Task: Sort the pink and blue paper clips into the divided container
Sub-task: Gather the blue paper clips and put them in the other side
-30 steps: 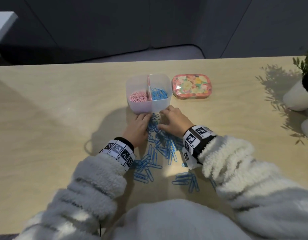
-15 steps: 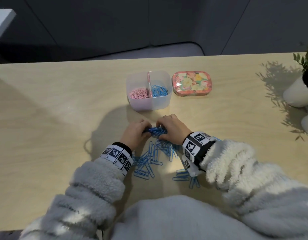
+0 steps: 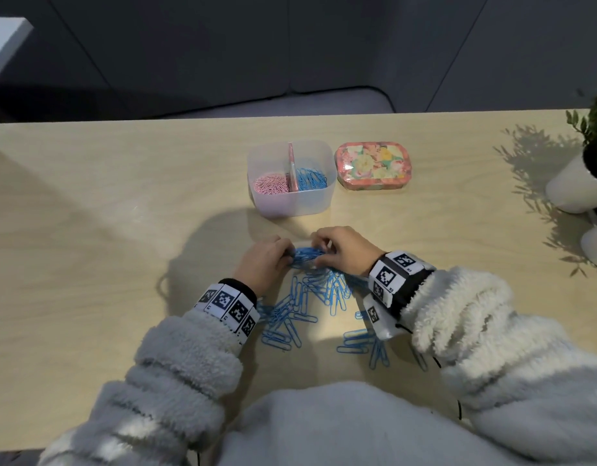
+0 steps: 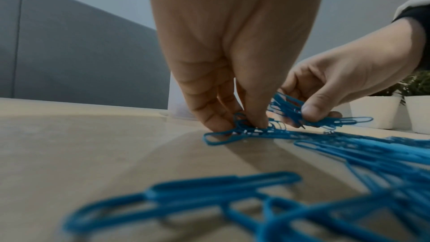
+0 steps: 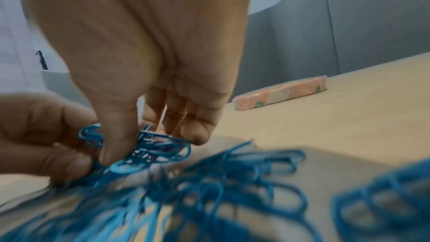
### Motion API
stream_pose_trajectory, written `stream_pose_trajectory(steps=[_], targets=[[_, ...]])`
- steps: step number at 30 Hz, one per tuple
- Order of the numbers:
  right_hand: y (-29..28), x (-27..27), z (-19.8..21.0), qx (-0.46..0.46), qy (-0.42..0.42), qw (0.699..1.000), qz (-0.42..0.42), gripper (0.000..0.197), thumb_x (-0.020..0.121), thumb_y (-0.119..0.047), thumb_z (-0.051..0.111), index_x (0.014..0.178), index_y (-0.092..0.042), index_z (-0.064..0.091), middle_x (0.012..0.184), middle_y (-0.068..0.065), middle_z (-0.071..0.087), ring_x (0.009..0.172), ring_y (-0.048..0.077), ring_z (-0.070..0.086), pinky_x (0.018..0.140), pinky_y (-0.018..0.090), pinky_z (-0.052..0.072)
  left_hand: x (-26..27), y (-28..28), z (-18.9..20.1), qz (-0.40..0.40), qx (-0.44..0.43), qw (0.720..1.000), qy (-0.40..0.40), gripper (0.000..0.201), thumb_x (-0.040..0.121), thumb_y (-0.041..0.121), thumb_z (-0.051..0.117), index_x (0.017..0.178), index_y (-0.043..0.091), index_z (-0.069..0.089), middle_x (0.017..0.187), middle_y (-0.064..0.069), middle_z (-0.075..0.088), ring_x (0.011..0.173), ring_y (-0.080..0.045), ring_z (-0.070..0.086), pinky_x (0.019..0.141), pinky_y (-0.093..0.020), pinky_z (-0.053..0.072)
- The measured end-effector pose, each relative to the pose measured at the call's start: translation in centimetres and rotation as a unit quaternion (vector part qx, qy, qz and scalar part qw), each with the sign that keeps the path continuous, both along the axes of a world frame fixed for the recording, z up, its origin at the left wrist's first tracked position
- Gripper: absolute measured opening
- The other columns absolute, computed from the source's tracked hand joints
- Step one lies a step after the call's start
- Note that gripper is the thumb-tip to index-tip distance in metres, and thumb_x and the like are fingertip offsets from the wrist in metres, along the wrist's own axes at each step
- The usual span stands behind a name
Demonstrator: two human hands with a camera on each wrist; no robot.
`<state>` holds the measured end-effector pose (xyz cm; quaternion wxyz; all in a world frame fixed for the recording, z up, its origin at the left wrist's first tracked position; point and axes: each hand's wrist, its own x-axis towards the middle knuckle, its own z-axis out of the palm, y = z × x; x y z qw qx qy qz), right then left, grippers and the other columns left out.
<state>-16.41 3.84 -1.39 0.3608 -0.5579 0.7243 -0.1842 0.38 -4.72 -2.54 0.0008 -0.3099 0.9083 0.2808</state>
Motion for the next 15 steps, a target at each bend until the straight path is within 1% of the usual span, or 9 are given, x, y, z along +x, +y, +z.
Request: stream_pose_trajectory(steps=[1, 3, 4, 6, 8, 10, 12, 13, 15], targets=[[-0.1, -0.4, 0.4, -0.003, -0.021, 1.000, -0.014, 0.021, 0.072, -0.015, 0.075, 0.078, -0.015, 0.055, 0.075, 0.003, 0.053, 0.071, 0.019, 0.049, 0.067, 0.031, 0.040, 0.2, -0.1, 0.0, 0.008, 0.004, 1.000, 0.005, 0.016, 0.085, 0.011, 0.056, 0.099, 0.003, 0.061, 0.100, -0.017, 0.061, 0.095, -0.035, 0.056, 0.082, -0.043, 0.043], [-0.7, -1.4, 1.6, -0.014, -0.065, 0.996, -0.055, 0.020, 0.073, -0.013, 0.075, 0.082, -0.013, 0.057, 0.075, 0.004, 0.054, 0.068, 0.019, 0.051, 0.065, 0.032, 0.043, 0.5, -0.4, 0.0, 0.022, 0.010, 1.000, 0.012, 0.015, 0.085, 0.010, 0.057, 0.098, 0.003, 0.061, 0.101, -0.017, 0.062, 0.096, -0.034, 0.057, 0.083, -0.040, 0.043], [-1.3, -2.1, 2.3, -0.025, -0.079, 0.993, -0.078, 0.020, 0.074, -0.012, 0.075, 0.083, -0.013, 0.057, 0.074, 0.004, 0.053, 0.065, 0.018, 0.050, 0.062, 0.030, 0.044, 0.6, -0.5, 0.1, 0.027, 0.017, 0.999, 0.015, 0.015, 0.086, 0.010, 0.057, 0.098, 0.003, 0.061, 0.102, -0.016, 0.062, 0.096, -0.033, 0.057, 0.083, -0.039, 0.042], [-2.8, -3.3, 4.1, -0.059, -0.087, 0.987, -0.120, 0.024, 0.075, -0.011, 0.074, 0.076, -0.020, 0.052, 0.069, -0.001, 0.049, 0.059, 0.012, 0.045, 0.057, 0.022, 0.041, 0.6, -0.7, 0.3, 0.038, 0.036, 0.998, 0.023, 0.015, 0.086, 0.011, 0.057, 0.098, 0.004, 0.061, 0.102, -0.016, 0.064, 0.096, -0.032, 0.058, 0.082, -0.037, 0.041], [-4.7, -4.3, 5.7, -0.089, -0.070, 0.980, -0.163, 0.031, 0.074, -0.013, 0.075, 0.067, -0.025, 0.047, 0.068, -0.001, 0.047, 0.058, 0.010, 0.041, 0.056, 0.022, 0.038, 0.1, -1.0, 0.7, 0.059, 0.054, 0.996, 0.037, 0.014, 0.086, 0.011, 0.057, 0.098, 0.004, 0.062, 0.100, -0.014, 0.066, 0.093, -0.029, 0.058, 0.080, -0.033, 0.041], [-6.6, -5.0, 6.9, -0.090, -0.047, 0.973, -0.209, 0.025, 0.073, -0.017, 0.077, 0.069, -0.018, 0.052, 0.065, -0.001, 0.046, 0.055, 0.010, 0.041, 0.052, 0.021, 0.037, -0.6, -1.2, 1.4, 0.077, 0.075, 0.992, 0.061, 0.013, 0.086, 0.008, 0.058, 0.096, 0.003, 0.063, 0.097, -0.015, 0.068, 0.084, -0.025, 0.057, 0.073, -0.023, 0.038], [-8.2, -5.2, 7.5, -0.069, -0.033, 0.968, -0.240, 0.022, 0.071, -0.018, 0.078, 0.081, -0.006, 0.062, 0.064, 0.001, 0.050, 0.052, 0.009, 0.042, 0.049, 0.019, 0.037, -1.5, -1.4, 2.4, 0.075, 0.091, 0.989, 0.085, 0.012, 0.085, 0.006, 0.059, 0.094, 0.000, 0.064, 0.091, -0.017, 0.067, 0.076, -0.018, 0.052, 0.061, -0.013, 0.034], [-8.9, -5.2, 7.7, -0.055, -0.023, 0.970, -0.236, 0.026, 0.071, -0.020, 0.078, 0.085, -0.002, 0.065, 0.066, 0.003, 0.054, 0.052, 0.010, 0.044, 0.050, 0.021, 0.038, -2.1, -1.5, 3.0, 0.070, 0.092, 0.989, 0.093, 0.012, 0.085, 0.006, 0.059, 0.093, -0.001, 0.064, 0.088, -0.015, 0.066, 0.075, -0.016, 0.050, 0.060, -0.012, 0.034], [-9.5, -5.1, 7.9, -0.033, -0.018, 0.974, -0.223, 0.028, 0.075, -0.023, 0.075, 0.086, 0.001, 0.068, 0.074, 0.011, 0.062, 0.056, 0.018, 0.053, 0.049, 0.024, 0.040, -3.1, -2.1, 4.2, 0.073, 0.086, 0.987, 0.111, 0.011, 0.084, 0.008, 0.060, 0.092, 0.002, 0.065, 0.082, -0.007, 0.063, 0.074, -0.015, 0.052, 0.063, -0.011, 0.039]])
